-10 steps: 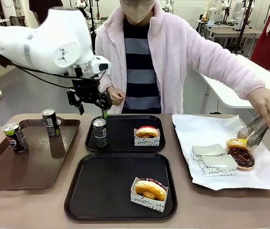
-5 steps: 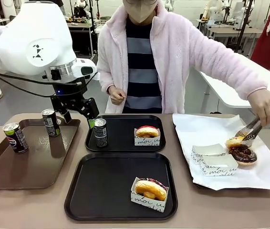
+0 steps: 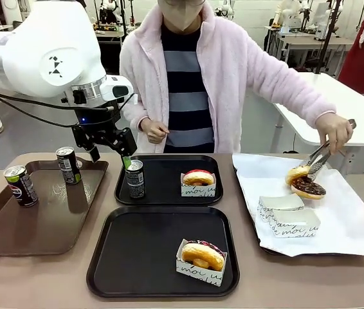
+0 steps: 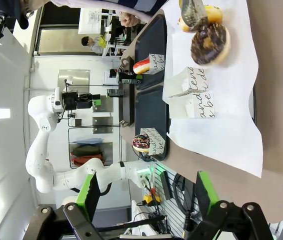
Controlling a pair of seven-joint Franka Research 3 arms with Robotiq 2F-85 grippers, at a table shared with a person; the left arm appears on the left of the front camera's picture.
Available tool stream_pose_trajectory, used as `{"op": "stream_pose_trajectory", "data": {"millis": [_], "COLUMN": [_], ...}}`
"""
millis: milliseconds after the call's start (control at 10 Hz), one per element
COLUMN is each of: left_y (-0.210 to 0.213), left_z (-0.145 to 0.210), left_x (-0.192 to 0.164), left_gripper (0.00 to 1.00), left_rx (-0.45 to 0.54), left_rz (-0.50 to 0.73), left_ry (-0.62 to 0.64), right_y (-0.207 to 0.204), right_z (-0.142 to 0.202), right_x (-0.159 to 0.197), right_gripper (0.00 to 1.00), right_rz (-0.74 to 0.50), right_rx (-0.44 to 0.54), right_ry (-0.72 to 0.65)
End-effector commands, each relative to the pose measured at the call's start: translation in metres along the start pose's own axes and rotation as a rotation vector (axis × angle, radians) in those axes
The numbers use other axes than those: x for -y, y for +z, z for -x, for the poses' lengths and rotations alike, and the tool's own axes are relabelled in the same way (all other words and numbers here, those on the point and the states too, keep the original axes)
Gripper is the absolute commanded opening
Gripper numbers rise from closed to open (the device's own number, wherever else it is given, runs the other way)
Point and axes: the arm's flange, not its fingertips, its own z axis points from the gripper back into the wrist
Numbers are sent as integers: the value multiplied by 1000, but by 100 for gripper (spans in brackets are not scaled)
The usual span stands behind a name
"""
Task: Set up donuts and drinks on trays.
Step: Pick up one Pepsi coke from the Handle tray and place it on the Flat Tray without a Pepsi coke.
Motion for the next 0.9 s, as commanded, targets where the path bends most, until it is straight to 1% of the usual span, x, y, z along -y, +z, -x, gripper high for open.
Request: {"op": "stream_pose_trajectory", "data": {"millis": [0, 100, 200, 300, 400, 500, 700, 800], "left_y": [0, 0, 11, 18, 21, 25, 26, 31], "left_z": [-2, 0, -16, -22, -12, -12, 9, 12], "left_x": [1, 0, -36, -74, -107, -147, -210, -237], "left_gripper": [100, 100, 100, 100, 100, 100, 100, 100], "left_rx": [3, 0, 35, 67, 65, 62, 37, 34], "left_rz": [-19, 0, -19, -39, -61, -129, -93, -100], "left_ry": [21, 0, 83, 175, 225, 242, 325, 367], "right_y": [1, 1, 1, 1, 1, 1, 1, 1], "right_z": [2, 2, 2, 2, 2, 2, 2, 2], "right_x": [0, 0, 0, 0, 0, 0, 0, 0], "right_gripper": [100, 100, 100, 100, 100, 100, 100, 100], "right_rz": [-3, -3, -3, -3, -3, -3, -3, -3], "right_rx": [-10, -10, -10, -10, -10, -10, -10, -10], "right_ry": [-4, -4, -4, -4, -4, -4, -4, -4]}}
